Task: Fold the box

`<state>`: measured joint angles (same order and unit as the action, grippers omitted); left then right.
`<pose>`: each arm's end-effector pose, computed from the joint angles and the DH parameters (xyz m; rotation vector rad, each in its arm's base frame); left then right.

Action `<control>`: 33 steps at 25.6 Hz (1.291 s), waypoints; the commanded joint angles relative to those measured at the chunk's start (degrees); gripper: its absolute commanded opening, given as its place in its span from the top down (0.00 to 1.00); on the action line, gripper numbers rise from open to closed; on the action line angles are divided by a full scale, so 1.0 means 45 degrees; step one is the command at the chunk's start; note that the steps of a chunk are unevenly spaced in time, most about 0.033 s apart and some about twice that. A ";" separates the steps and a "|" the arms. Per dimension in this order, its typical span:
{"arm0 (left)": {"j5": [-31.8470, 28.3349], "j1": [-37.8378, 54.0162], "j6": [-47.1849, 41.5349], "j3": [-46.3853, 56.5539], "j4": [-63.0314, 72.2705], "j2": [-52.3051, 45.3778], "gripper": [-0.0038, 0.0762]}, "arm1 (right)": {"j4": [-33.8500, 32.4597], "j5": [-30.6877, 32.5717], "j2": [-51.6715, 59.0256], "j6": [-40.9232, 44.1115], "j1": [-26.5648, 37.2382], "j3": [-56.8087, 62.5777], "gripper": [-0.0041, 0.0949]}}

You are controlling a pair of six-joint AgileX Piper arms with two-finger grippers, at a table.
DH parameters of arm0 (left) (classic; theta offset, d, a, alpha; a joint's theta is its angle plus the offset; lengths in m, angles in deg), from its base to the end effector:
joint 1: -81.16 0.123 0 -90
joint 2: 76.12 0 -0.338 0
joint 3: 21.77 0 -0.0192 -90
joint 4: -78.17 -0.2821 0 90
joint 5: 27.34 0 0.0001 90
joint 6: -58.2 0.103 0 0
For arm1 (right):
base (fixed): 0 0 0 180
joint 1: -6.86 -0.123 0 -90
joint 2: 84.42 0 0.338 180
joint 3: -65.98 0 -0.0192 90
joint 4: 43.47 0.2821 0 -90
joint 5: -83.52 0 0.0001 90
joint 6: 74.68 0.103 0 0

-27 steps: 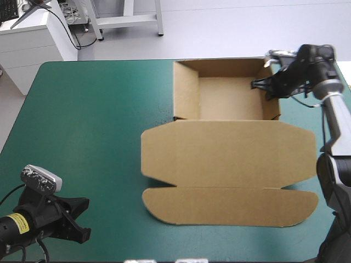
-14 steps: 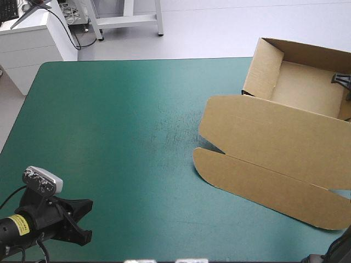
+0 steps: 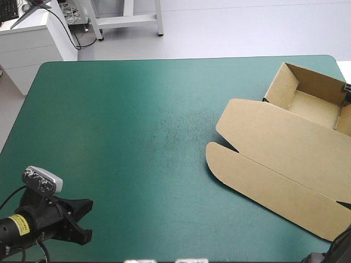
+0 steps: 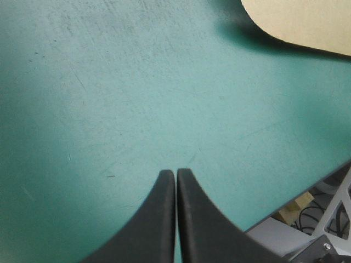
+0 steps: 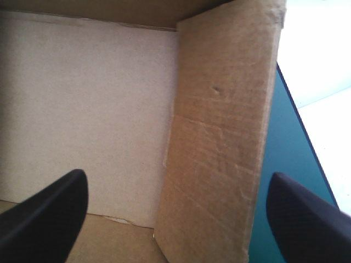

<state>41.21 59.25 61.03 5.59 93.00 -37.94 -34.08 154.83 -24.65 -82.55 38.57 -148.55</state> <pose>0.0425 -0.0436 0.3974 0.5128 2.2974 -0.4932 0.4253 -0.2440 0.3618 0.5874 2.6449 0.0254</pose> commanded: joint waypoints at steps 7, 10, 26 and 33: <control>-0.0688 -0.0053 -0.0312 -0.0301 0.0567 0.0124 0.96 | 0.1343 0.0098 0.3449 0.0246 0.0066 -0.0368 0.09; -0.0831 -0.0053 -0.0289 -0.0301 0.0571 0.0124 0.96 | 0.3648 0.0098 0.5346 -0.0356 -0.0022 -0.0202 0.42; -0.2396 -0.0053 0.0519 -0.0301 0.0512 -0.0126 0.96 | 0.2807 -0.2645 1.2217 -0.2565 -0.6162 0.6605 0.96; -0.3096 -0.0053 0.0556 0.0841 -0.0049 -0.1770 0.96 | 0.2397 -0.6307 1.5040 -0.2956 -0.7700 1.0964 0.96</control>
<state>32.18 59.25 63.39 8.33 93.07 -43.39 -23.31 134.80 38.86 -94.50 5.52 -104.09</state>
